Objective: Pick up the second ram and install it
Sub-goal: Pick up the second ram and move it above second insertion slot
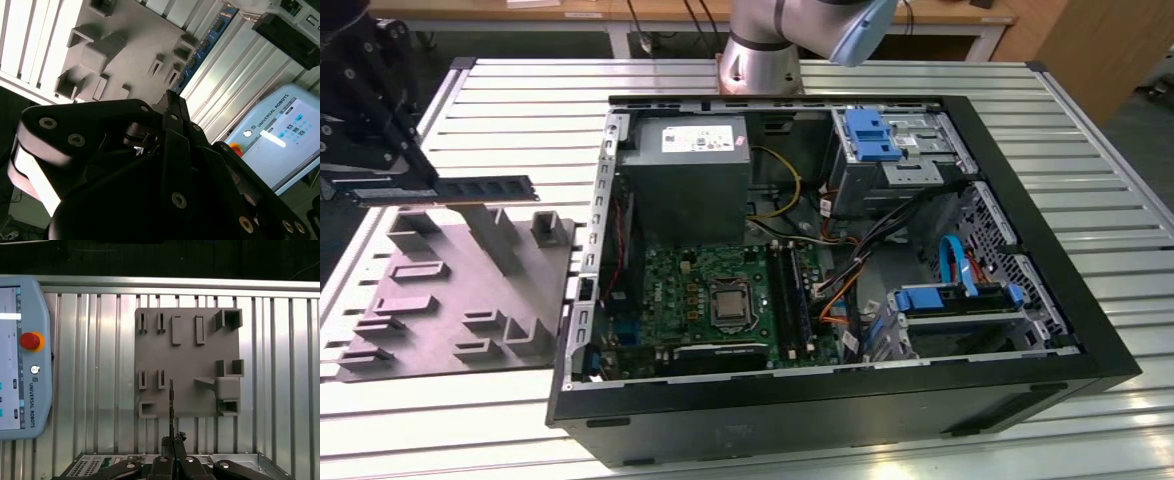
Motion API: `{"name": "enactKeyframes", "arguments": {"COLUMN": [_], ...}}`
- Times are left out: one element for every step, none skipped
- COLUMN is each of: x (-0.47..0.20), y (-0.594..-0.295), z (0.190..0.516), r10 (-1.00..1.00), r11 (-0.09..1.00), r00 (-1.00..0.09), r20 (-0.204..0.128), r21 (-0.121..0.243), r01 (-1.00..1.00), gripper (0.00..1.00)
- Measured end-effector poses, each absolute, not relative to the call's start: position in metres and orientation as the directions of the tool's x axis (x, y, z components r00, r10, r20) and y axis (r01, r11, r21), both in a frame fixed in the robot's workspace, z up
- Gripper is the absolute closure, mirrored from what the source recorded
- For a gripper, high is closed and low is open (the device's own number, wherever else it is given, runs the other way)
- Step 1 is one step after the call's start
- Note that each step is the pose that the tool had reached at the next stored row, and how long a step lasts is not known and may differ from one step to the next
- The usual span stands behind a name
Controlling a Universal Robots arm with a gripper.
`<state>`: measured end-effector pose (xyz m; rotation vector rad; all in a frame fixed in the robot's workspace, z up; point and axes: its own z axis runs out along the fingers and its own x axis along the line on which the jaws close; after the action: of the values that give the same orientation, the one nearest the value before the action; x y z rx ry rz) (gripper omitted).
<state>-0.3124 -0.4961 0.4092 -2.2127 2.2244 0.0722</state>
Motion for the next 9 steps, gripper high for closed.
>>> {"name": "enactKeyframes", "arguments": {"x": [-0.310,-0.307,-0.305,-0.302,-0.299,-0.297,-0.294,-0.291,-0.288], "y": [-0.496,-0.496,-0.496,-0.496,-0.496,-0.496,-0.496,-0.496,-0.496], "z": [0.409,0.409,0.409,0.409,0.409,0.409,0.409,0.409,0.409], "r10": [-0.999,-0.999,-0.999,-0.999,-0.999,-0.999,-0.999,-0.999,-0.999], "r11": [0.005,0.005,0.005,0.005,0.005,0.005,0.005,0.005,0.005], "r00": [-0.006,-0.006,-0.006,-0.006,-0.006,-0.006,-0.006,-0.006,-0.006], "r20": [-0.035,-0.035,-0.035,-0.035,-0.035,-0.035,-0.035,-0.035,-0.035], "r21": [0.030,0.030,0.030,0.030,0.030,0.030,0.030,0.030,0.030], "r01": [-1.000,-1.000,-1.000,-1.000,-1.000,-1.000,-1.000,-1.000,-1.000], "gripper": [0.89,0.89,0.89,0.89,0.89,0.89,0.89,0.89,0.89]}}
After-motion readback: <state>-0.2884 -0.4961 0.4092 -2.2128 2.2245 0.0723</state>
